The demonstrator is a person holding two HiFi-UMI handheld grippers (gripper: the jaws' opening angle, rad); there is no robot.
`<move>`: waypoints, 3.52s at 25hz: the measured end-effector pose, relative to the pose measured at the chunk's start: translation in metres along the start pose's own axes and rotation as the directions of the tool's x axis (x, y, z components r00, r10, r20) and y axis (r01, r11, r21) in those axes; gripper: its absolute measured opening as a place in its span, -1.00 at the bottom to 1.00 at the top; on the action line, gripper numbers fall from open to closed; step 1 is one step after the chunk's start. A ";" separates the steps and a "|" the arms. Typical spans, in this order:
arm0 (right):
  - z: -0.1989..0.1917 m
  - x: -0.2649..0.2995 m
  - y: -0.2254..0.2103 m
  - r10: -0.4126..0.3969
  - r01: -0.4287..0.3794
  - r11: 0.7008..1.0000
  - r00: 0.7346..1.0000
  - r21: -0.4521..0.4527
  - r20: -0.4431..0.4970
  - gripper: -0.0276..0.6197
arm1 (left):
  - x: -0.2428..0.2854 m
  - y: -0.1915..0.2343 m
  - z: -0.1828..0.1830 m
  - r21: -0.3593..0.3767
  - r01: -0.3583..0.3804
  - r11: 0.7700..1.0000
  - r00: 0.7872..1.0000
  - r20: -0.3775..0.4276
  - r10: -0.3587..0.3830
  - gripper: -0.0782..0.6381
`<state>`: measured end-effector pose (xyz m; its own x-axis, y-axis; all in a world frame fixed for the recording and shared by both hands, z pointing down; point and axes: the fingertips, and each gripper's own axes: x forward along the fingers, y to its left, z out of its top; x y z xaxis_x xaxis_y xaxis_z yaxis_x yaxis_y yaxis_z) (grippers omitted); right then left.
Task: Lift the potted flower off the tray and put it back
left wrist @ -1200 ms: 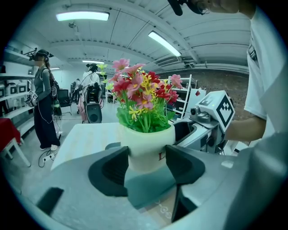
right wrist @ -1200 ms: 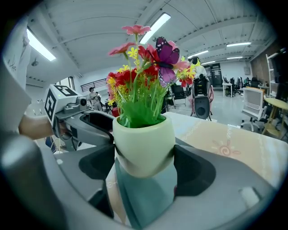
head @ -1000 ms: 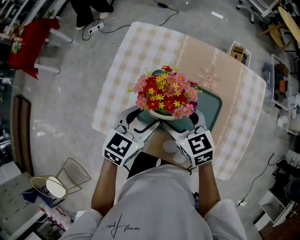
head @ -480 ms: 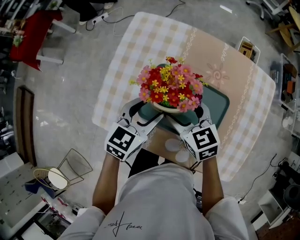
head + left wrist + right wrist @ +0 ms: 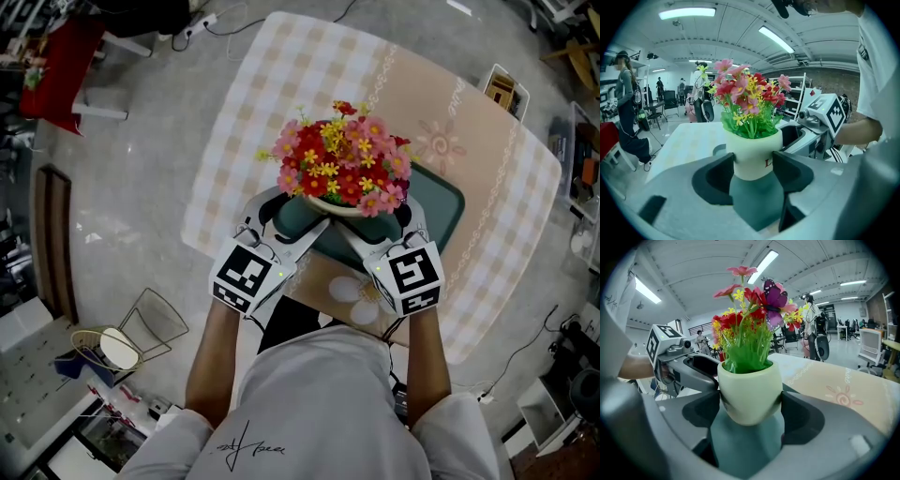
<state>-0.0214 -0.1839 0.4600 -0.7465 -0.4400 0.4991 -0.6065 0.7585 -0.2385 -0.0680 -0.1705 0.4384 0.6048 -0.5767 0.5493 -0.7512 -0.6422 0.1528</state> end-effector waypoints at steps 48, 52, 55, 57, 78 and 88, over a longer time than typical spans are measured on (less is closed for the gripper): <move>-0.026 0.034 -0.026 -0.047 0.046 0.994 0.999 -0.097 -0.009 0.36 | 0.038 0.020 -0.032 0.044 -0.045 0.998 0.997 -0.054 0.048 -0.07; -0.030 0.033 -0.019 -0.067 0.064 0.991 0.998 -0.117 -0.016 0.36 | 0.033 0.018 -0.039 0.059 -0.039 0.998 0.997 -0.061 0.043 -0.07; -0.033 0.032 -0.016 -0.074 0.071 0.990 0.997 -0.126 -0.019 0.36 | 0.031 0.016 -0.042 0.057 -0.039 0.998 0.997 -0.061 0.042 -0.07; -0.031 0.033 -0.021 -0.077 0.074 0.989 0.997 -0.127 -0.019 0.36 | 0.035 0.018 -0.039 0.053 -0.038 0.998 0.998 -0.055 0.041 -0.07; -0.036 0.016 -0.024 -0.054 0.047 0.981 0.998 -0.187 -0.035 0.17 | 0.036 0.015 -0.040 0.047 -0.023 0.999 1.000 -0.013 0.024 -0.11; -0.036 0.000 -0.018 -0.061 0.057 0.982 0.998 -0.180 -0.021 -0.18 | 0.028 0.001 -0.055 0.054 0.046 0.998 0.998 -0.044 -0.043 -0.35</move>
<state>-0.0003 -0.1801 0.4945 -0.7019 -0.4755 0.5303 -0.5887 0.8064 -0.0562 -0.0668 -0.1598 0.4992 0.6245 -0.5256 0.5777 -0.7074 -0.6941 0.1332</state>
